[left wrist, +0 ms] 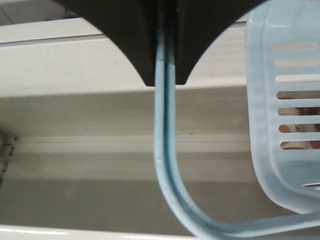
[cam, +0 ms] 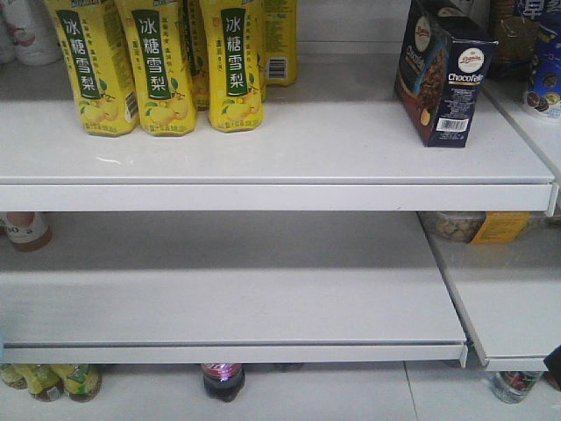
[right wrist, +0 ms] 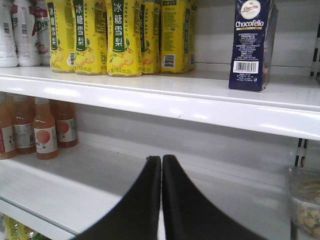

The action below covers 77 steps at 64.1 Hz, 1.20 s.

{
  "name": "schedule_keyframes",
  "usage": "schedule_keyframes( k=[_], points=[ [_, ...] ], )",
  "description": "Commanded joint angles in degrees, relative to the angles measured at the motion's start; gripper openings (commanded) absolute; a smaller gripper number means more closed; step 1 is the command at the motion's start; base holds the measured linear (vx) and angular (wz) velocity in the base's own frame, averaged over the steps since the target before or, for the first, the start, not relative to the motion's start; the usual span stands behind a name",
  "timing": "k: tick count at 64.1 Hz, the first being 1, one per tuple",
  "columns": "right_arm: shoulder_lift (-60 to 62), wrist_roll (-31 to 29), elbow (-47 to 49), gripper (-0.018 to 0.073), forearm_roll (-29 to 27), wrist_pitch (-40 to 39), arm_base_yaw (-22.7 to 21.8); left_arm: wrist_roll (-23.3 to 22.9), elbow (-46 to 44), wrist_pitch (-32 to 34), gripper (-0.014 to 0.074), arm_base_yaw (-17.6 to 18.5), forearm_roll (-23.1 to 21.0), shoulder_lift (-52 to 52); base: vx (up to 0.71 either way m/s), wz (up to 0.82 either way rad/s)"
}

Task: Left arm holds basket, right arm returns cookies

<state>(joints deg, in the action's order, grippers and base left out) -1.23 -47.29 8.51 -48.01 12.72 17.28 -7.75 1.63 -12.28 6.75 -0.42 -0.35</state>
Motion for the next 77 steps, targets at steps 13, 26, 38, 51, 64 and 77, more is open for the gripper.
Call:
schedule_keyframes(
  k=[13, 26, 38, 51, 64, 77],
  points=[
    [-0.83, 0.03, 1.63, -0.0008, -0.4, -2.78, -0.14, 0.36, -1.35, 4.68, -0.0006, -4.72, 1.13, -1.13, 0.0, 0.0],
    [-0.83, 0.03, 1.63, -0.0008, -0.4, -2.78, -0.14, 0.4, -1.35, 4.68, -0.0006, -7.26, 1.13, -1.13, 0.0, 0.0],
    [-0.83, 0.03, 1.63, -0.0008, -0.4, -2.78, -0.14, 0.34, -1.35, 4.68, -0.0006, -7.47, 1.07, -1.13, 0.0, 0.0],
    [-0.83, 0.03, 1.63, -0.0008, -0.4, -2.78, -0.14, 0.34, -1.42, 4.68, -0.0006, -7.47, 1.07, -1.07, 0.0, 0.0],
    [-0.83, 0.03, 1.63, -0.0008, -0.4, -2.73, -0.14, 0.34, -1.42, 4.68, -0.0006, -7.47, 1.07, -1.07, 0.0, 0.0],
    [-0.83, 0.03, 1.63, -0.0008, -0.4, -2.73, -0.14, 0.34, -1.42, 4.68, -0.0006, -7.47, 1.07, -1.07, 0.0, 0.0]
  ],
)
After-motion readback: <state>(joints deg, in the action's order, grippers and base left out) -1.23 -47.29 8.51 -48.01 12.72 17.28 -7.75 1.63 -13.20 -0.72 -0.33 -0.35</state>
